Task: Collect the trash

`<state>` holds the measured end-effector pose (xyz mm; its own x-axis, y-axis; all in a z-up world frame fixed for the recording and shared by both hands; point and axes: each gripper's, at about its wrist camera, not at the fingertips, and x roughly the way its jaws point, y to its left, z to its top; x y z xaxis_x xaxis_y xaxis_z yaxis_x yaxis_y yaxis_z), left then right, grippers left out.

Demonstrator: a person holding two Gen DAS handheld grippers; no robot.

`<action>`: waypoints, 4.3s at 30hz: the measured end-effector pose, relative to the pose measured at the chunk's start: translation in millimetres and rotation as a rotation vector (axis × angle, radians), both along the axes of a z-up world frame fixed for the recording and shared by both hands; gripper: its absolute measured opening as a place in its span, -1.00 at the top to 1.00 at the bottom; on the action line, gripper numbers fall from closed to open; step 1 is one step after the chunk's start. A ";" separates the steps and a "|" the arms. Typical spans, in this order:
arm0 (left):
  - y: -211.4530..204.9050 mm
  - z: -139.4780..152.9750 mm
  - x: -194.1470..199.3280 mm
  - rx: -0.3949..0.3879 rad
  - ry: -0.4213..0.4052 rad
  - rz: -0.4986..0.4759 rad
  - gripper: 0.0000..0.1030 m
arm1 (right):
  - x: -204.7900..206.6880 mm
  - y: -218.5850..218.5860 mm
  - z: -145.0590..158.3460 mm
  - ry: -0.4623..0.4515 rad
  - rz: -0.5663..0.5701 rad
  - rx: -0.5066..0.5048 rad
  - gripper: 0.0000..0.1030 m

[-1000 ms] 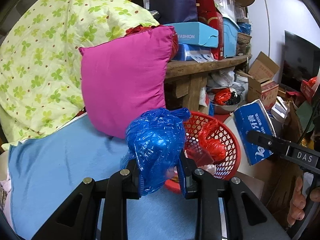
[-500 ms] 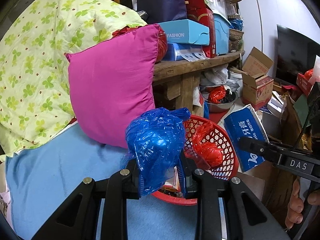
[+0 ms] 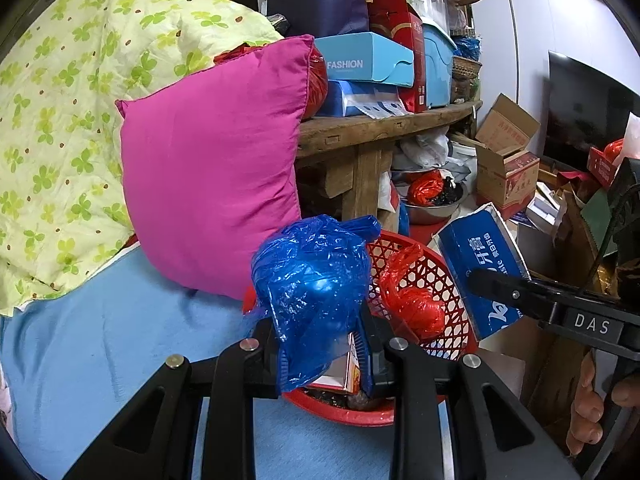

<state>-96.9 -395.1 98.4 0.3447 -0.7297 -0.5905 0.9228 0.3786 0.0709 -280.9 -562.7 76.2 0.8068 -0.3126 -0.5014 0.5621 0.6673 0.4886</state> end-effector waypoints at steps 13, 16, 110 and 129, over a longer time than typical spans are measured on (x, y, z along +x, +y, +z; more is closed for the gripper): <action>-10.3 -19.7 19.5 -0.009 0.126 -0.053 0.41 | 15.3 -17.1 -12.5 0.009 -0.021 0.017 0.19; -11.1 -23.8 23.4 -0.022 0.156 -0.072 0.41 | 19.5 -20.7 -15.0 0.006 -0.026 0.020 0.19; 205.0 93.1 -123.2 -0.050 -0.188 0.438 -0.67 | -125.1 158.0 86.8 -0.014 -0.018 -0.282 -0.42; 223.2 90.4 -127.8 -0.057 -0.165 0.460 -0.67 | -117.5 178.8 92.9 -0.008 -0.052 -0.383 -0.42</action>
<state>-224.7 -171.8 188.8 0.7247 -0.5089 -0.4645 0.6369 0.7520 0.1698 -398.4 -383.9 169.0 0.7885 -0.5166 -0.3338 0.5971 0.7731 0.2140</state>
